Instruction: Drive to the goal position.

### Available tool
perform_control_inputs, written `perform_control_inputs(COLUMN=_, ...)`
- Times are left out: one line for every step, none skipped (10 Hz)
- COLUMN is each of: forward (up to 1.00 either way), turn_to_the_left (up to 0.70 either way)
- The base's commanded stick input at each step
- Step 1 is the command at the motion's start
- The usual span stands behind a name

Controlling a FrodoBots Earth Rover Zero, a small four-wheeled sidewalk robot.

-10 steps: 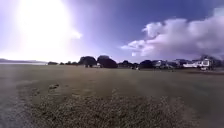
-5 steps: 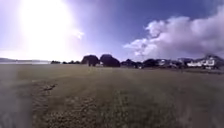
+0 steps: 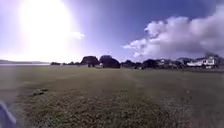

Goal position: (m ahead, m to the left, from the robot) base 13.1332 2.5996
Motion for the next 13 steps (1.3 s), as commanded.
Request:
perform_control_inputs(forward=0.7, turn_to_the_left=0.0)
perform_control_inputs(forward=0.7, turn_to_the_left=0.12)
perform_control_inputs(forward=0.7, turn_to_the_left=0.14)
perform_control_inputs(forward=0.7, turn_to_the_left=0.14)
perform_control_inputs(forward=0.7, turn_to_the_left=0.14)
perform_control_inputs(forward=0.7, turn_to_the_left=0.14)
perform_control_inputs(forward=0.7, turn_to_the_left=0.14)
perform_control_inputs(forward=0.7, turn_to_the_left=0.14)
perform_control_inputs(forward=0.7, turn_to_the_left=0.14)
perform_control_inputs(forward=0.7, turn_to_the_left=0.14)
perform_control_inputs(forward=0.7, turn_to_the_left=0.14)
perform_control_inputs(forward=0.7, turn_to_the_left=0.14)
perform_control_inputs(forward=0.7, turn_to_the_left=0.09)
